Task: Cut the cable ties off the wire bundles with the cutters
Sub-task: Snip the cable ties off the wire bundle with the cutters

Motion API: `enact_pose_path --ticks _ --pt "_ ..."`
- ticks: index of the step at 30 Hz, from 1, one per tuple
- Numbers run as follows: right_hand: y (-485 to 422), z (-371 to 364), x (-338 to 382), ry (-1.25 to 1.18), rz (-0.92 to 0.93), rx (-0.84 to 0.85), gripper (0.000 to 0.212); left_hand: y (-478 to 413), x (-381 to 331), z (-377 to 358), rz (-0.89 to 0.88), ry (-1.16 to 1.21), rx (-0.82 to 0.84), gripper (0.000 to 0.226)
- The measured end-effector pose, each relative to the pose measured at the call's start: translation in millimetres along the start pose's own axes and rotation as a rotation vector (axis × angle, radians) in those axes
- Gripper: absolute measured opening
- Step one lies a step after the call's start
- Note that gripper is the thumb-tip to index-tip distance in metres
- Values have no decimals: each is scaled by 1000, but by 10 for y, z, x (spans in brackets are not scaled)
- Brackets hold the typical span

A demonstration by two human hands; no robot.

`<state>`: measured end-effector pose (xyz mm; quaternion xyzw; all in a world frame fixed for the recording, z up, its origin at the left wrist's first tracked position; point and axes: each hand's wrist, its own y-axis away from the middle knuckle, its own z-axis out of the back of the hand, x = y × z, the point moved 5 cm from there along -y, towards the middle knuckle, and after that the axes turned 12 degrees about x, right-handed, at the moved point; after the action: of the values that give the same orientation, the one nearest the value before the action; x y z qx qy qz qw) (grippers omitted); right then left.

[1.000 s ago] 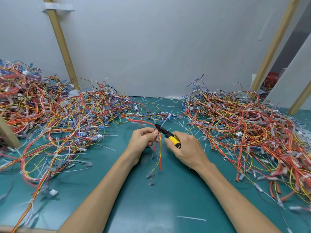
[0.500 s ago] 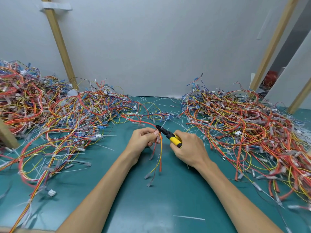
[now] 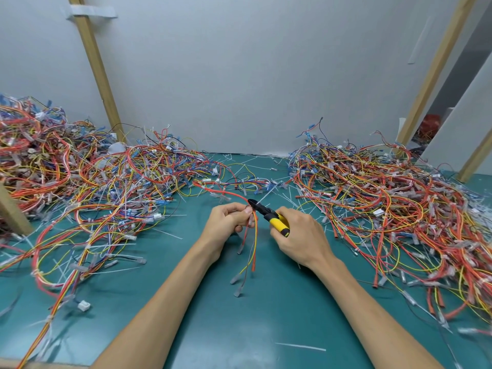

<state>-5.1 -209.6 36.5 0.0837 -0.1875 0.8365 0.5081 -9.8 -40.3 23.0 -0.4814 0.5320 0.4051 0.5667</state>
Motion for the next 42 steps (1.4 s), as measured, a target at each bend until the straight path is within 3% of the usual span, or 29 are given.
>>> enact_pose_path --ticks 26,35,42 --pt "-11 38 -26 -6 -69 4 29 7 6 -16 20 14 9 19" --pt "-6 -14 -52 -32 -27 2 14 -20 37 -6 21 142 -24 18" --pt "-2 0 -45 -4 -50 -14 20 -26 40 -8 18 150 -16 15"
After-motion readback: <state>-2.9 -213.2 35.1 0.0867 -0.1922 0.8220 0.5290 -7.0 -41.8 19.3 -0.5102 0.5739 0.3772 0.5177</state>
